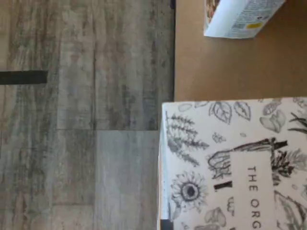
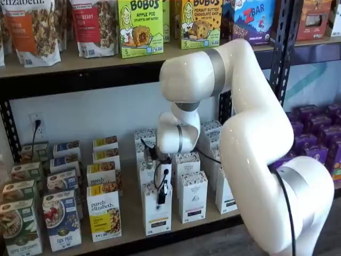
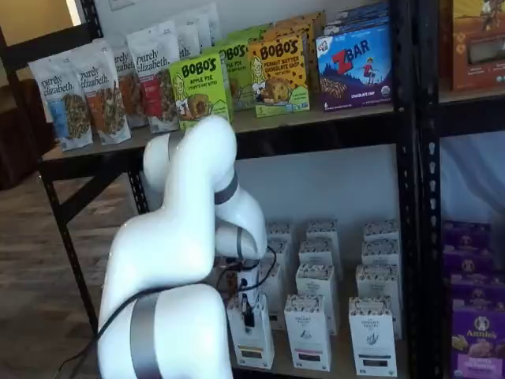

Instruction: Pick up the white box with a yellow strip in the middle, on the bottom shelf, the fourth box from the left

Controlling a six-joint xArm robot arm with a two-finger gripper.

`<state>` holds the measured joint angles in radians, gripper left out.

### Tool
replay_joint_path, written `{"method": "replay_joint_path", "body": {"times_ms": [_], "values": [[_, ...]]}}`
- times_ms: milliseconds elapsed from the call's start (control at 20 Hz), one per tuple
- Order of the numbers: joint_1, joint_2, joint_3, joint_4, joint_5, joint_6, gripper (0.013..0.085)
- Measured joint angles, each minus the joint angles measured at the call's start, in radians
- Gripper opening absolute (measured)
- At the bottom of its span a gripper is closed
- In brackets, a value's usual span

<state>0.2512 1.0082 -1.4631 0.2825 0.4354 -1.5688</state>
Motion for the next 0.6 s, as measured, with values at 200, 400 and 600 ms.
{"method": "replay_joint_path", "body": {"times_ms": [200,400,600], "values": [[0.013,-0.047,0.073,0.037,-0.023,-0.024,0.0450],[0.028,-0.095,0.154,0.039,-0.063,-0.015,0.0450],[0.041,-0.138,0.224,0.023,-0.091,0.009,0.0450]]}}
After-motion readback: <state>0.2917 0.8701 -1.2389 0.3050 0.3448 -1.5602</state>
